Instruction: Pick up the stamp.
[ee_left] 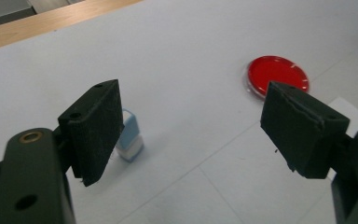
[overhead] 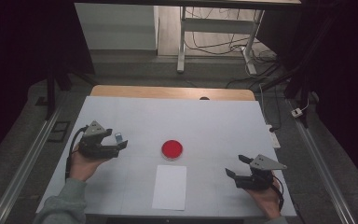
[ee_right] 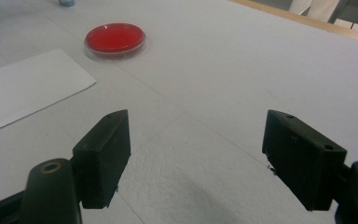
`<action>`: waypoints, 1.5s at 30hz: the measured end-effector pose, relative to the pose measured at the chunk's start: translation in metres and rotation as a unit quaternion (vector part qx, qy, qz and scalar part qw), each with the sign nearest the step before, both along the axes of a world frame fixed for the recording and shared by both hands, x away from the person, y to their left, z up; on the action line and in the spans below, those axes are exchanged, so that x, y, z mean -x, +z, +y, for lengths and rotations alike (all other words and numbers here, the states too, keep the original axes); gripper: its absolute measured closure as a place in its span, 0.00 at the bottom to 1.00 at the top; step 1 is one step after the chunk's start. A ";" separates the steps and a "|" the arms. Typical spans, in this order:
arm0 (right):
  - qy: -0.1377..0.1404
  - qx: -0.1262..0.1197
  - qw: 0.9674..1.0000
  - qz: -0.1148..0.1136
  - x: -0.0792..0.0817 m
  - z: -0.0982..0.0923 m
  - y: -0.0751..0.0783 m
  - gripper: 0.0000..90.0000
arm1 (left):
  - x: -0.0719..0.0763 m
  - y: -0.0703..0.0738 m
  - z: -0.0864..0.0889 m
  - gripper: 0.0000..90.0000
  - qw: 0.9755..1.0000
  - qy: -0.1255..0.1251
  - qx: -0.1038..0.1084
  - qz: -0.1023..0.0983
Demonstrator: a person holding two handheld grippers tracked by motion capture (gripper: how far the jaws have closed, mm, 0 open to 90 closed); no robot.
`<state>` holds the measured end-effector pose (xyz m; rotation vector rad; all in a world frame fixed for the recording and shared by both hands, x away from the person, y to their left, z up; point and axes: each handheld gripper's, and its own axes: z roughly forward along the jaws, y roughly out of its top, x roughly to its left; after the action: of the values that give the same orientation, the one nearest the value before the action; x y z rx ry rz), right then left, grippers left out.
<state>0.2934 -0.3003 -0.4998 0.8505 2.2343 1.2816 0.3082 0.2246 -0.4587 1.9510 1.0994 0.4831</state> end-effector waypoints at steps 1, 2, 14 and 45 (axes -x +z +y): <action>0.000 0.000 1.000 0.000 0.000 0.000 0.000 0.26 | -0.002 0.000 0.001 0.24 1.000 0.001 -0.001 0.001; 0.000 0.000 1.000 0.001 0.000 0.000 0.000 0.26 | -0.005 -0.001 0.001 0.24 1.000 0.004 -0.003 0.002; 0.000 0.002 1.000 0.000 0.000 0.001 0.000 0.26 | -0.034 -0.003 0.013 0.29 1.000 0.017 -0.011 0.014; 0.000 0.007 1.000 0.006 0.000 0.000 -0.004 0.26 | -0.055 -0.040 0.020 0.47 0.998 -0.006 -0.051 0.041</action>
<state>0.2938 -0.3006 -0.5036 0.8553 2.2490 1.2629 0.3628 0.2444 -0.4983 2.0821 1.1339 0.4645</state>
